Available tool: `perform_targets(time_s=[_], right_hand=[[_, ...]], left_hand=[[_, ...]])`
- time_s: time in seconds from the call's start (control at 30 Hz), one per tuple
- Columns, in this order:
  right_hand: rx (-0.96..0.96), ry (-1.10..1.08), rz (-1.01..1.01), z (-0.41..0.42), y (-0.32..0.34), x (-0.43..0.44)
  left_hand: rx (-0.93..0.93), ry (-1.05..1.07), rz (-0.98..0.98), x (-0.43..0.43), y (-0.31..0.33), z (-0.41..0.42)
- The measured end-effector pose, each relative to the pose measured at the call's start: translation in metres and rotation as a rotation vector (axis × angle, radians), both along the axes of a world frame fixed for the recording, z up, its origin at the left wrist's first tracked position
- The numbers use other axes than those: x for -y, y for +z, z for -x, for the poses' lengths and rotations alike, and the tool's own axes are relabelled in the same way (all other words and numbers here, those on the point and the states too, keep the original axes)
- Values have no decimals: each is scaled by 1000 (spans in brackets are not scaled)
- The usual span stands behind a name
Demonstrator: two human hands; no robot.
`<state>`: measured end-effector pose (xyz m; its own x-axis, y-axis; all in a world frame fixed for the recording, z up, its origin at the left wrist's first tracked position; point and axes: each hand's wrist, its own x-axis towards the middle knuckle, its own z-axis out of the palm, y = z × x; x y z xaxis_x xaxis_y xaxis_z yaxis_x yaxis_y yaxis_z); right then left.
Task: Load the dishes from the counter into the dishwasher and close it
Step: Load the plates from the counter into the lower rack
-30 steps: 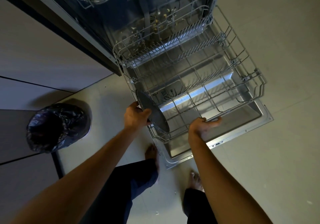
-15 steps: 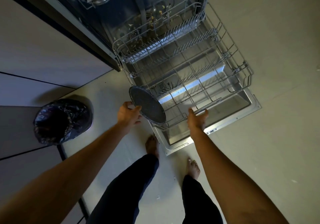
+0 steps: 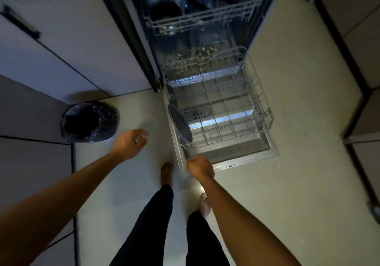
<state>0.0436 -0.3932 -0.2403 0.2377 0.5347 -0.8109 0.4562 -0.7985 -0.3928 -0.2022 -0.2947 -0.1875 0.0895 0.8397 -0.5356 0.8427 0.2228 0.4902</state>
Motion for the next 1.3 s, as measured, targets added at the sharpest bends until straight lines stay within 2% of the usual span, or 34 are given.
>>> perform_targets(time_s=[0.17, 0.33, 0.53, 0.63, 0.73, 0.83, 0.97, 1.13, 1.3], right_hand=[[15, 204, -81, 56, 81, 5], [30, 432, -243, 137, 147, -3], [-18, 743, -492, 309, 219, 7], [-107, 874, -632, 407, 247, 26], [-172, 989, -780, 511, 272, 61], [-236, 1061, -915, 600, 286, 104], [-285, 1246, -957, 686, 294, 151], [-303, 1481, -921, 764, 290, 177], [-245, 1489, -929, 829, 282, 177]], left_hand=[[53, 245, -102, 58, 83, 85], [-31, 417, -257, 122, 155, 176], [-125, 689, -535, 227, 240, 316], [-205, 788, -713, 292, 265, 387], [-293, 913, -808, 367, 279, 460], [-375, 1030, -787, 437, 278, 523], [-396, 1199, -686, 503, 262, 578], [-415, 1428, -614, 524, 242, 611], [-408, 1600, -479, 520, 223, 641]])
